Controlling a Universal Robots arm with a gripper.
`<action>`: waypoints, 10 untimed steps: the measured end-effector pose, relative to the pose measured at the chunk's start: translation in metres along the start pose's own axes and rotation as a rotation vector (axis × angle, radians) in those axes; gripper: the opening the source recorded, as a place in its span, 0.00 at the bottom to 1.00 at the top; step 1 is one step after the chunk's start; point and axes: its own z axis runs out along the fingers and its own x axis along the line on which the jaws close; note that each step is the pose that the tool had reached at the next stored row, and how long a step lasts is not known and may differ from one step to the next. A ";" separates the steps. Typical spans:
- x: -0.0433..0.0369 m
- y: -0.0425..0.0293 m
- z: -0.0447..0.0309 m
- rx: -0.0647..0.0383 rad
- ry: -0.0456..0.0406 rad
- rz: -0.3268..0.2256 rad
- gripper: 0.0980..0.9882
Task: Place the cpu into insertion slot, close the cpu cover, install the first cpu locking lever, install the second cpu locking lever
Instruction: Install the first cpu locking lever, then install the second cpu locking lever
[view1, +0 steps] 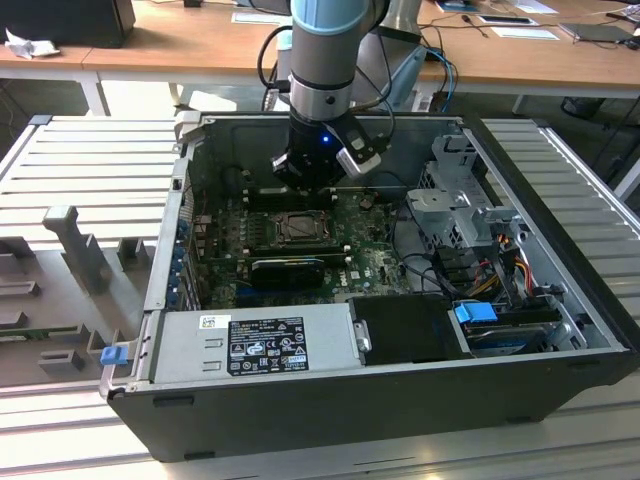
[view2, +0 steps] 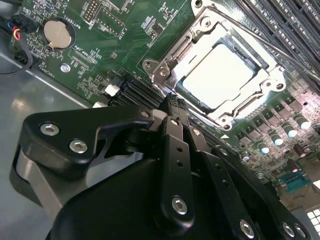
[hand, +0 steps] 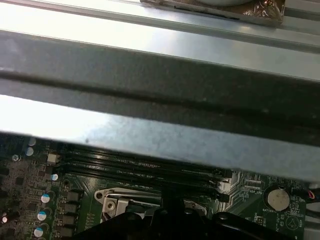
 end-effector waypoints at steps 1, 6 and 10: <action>0.0000 -0.0003 -0.0001 0.000 0.0001 0.000 0.01; 0.0007 -0.0039 -0.0023 0.000 0.0001 0.000 0.01; 0.0004 -0.0030 -0.0126 0.000 0.0000 0.000 0.01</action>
